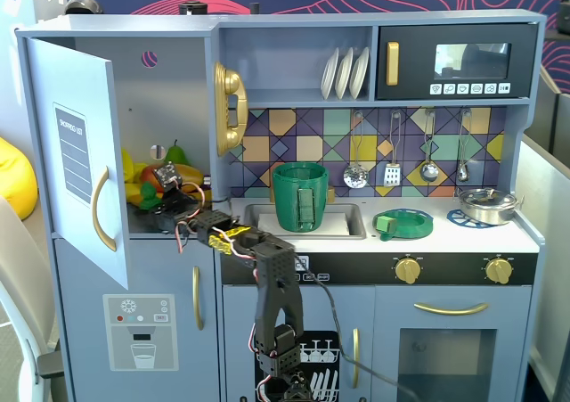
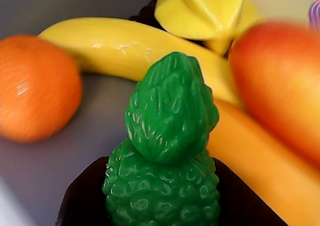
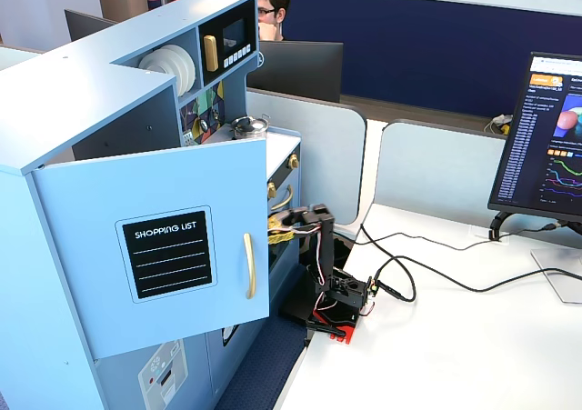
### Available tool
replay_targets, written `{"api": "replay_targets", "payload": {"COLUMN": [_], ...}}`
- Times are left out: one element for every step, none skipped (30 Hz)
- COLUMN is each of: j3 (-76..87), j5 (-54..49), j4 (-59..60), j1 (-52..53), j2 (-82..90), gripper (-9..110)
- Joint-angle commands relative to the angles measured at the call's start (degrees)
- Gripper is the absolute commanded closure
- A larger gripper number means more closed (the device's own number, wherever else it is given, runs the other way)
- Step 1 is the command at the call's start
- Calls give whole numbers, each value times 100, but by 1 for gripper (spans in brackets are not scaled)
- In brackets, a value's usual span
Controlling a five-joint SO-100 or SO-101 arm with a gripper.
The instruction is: Pick up the green pineapple from the left cabinet and place it in the green recipient
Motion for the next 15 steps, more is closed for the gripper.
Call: {"api": "replay_targets", "payload": {"j3": [615, 729, 791, 844, 888, 949, 1002, 1055, 1099, 1134, 1143, 1090, 1020, 949, 853], "j5": [-870, -949, -1002, -1081, -1187, -1248, -1283, -1336, -1406, -1477, -1573, -1608, -1644, -1661, -1652], "j4": [844, 1011, 1204, 1354, 1529, 1644, 1828, 2048, 2250, 2382, 2540, 2681, 2804, 2892, 2988], "j1": [-53, 0, 44, 114, 185, 272, 360, 492, 650, 800, 958, 1107, 1266, 1450, 1652], "j2": [2065, 2382, 2681, 2944, 3199, 3454, 3700, 3937, 4148, 4342, 4509, 4632, 4711, 4790, 4834], "gripper": [101, 101, 101, 101, 101, 101, 101, 101, 101, 101, 101, 101, 101, 101, 101]}}
